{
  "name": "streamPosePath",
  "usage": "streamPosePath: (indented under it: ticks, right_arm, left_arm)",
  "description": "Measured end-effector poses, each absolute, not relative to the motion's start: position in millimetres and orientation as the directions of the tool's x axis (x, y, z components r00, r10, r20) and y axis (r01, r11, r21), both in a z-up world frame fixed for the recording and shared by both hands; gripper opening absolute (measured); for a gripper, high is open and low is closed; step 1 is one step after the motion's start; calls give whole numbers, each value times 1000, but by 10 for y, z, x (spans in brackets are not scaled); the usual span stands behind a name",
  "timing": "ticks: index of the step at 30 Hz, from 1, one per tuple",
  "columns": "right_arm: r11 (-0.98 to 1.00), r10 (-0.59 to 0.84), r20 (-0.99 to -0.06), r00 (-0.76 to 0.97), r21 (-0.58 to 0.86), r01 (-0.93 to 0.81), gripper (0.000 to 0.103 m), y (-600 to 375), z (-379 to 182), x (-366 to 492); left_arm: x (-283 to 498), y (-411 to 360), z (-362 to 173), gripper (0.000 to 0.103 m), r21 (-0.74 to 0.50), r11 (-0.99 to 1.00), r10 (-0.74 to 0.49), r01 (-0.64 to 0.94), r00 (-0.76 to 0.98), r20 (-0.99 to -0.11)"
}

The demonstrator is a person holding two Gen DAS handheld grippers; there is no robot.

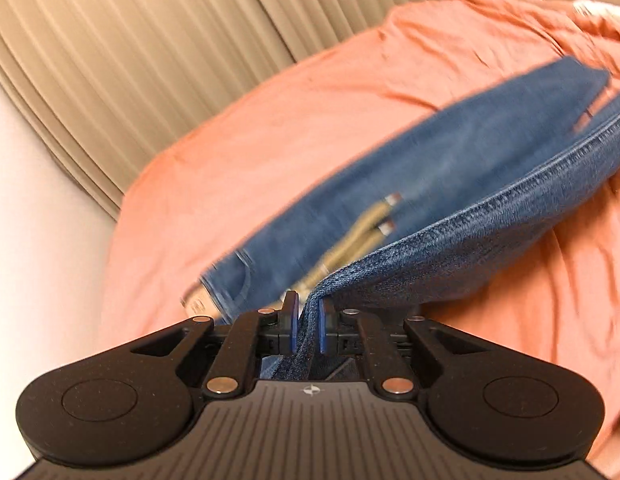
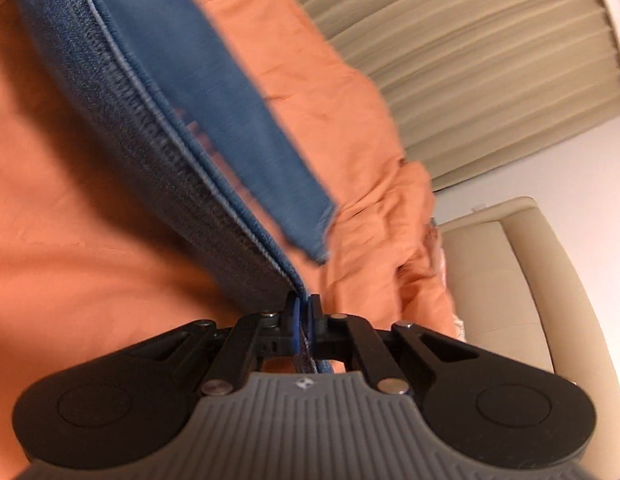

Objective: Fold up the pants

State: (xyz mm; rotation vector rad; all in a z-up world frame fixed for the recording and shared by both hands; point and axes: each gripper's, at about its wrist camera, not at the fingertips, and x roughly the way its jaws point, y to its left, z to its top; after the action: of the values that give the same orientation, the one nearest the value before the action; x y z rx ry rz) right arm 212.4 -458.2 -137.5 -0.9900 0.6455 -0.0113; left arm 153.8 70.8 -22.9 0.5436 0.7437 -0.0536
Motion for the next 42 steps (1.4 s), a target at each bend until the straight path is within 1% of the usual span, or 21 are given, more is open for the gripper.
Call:
streamPosePath:
  ticks: [2, 3, 5, 9, 10, 13, 14, 15, 17, 20, 22, 23, 26, 29, 31, 33, 35, 39, 42]
  right_arm:
    - [596, -300, -483, 823, -768, -233, 0, -4546, -1143, 2505]
    - [596, -300, -483, 823, -768, -233, 0, -4546, -1143, 2505]
    - [606, -310, -469, 827, -768, -208, 0, -4494, -1026, 2786]
    - [600, -353, -460, 815, -780, -180, 0, -4330, -1003, 3602]
    - [600, -353, -460, 815, -780, -180, 0, -4330, -1003, 3602]
    - [596, -377, -475, 795, -781, -184, 0, -4215, -1145, 4088]
    - [587, -391, -488, 780, -785, -197, 0, -4155, -1297, 4398]
    - [587, -391, -488, 780, -785, -197, 0, -4155, -1297, 4398]
    - [575, -404, -525, 749, -783, -238, 0, -4081, -1576, 4842]
    - [559, -420, -565, 710, -777, -288, 0, -4026, -1909, 5211]
    - [551, -429, -582, 691, -775, -311, 0, -4011, -2115, 5350]
    - [551, -429, -582, 691, -775, -311, 0, -4011, -2115, 5350]
    - [545, -431, -607, 668, -765, -343, 0, -4004, -2342, 5515]
    - [539, -431, -605, 669, -767, -347, 0, -4010, -2508, 5504]
    - [542, -431, -594, 680, -772, -331, 0, -4043, -2542, 5461]
    - [537, -435, -584, 685, -779, -323, 0, -4052, -2538, 5425]
    - [520, -442, -546, 712, -803, -292, 0, -3969, -2503, 5222]
    - [547, -445, -482, 755, -814, -197, 0, -3970, -2261, 5116]
    - [584, -458, -491, 741, -795, -166, 0, -3928, -2155, 5213]
  left_arm:
    - [1724, 712, -128, 9, 471, 853, 152, 226, 755, -638]
    - [1833, 714, -95, 9, 479, 850, 158, 221, 759, -632]
    - [2096, 724, -34, 9, 490, 846, 173, 210, 761, -625]
    - [2727, 785, -48, 9, 492, 848, 194, 196, 750, -633]
    - [2898, 805, -91, 9, 493, 848, 198, 196, 745, -637]
    - [3401, 858, -304, 9, 486, 850, 210, 202, 717, -665]
    - [3546, 870, -407, 9, 479, 854, 212, 203, 705, -676]
    - [3700, 887, -504, 9, 474, 857, 215, 204, 695, -687]
    - [3974, 928, -714, 9, 457, 864, 213, 212, 667, -714]
    - [4323, 988, -1048, 9, 415, 882, 205, 226, 608, -767]
    - [4476, 996, -1251, 9, 416, 876, 210, 242, 585, -783]
    - [4541, 1001, -1334, 9, 413, 876, 208, 251, 577, -790]
    - [4614, 1036, -1470, 10, 395, 881, 191, 260, 569, -800]
    - [4573, 1071, -1521, 9, 388, 885, 178, 257, 582, -794]
    - [4478, 1081, -1508, 8, 404, 879, 180, 253, 608, -773]
    - [4356, 1084, -1449, 7, 415, 879, 180, 234, 642, -745]
    - [4213, 1083, -1338, 6, 413, 886, 171, 211, 679, -713]
    - [4098, 1078, -1101, 6, 397, 902, 160, 172, 721, -675]
    - [4172, 1046, -1092, 6, 404, 900, 174, 164, 716, -676]
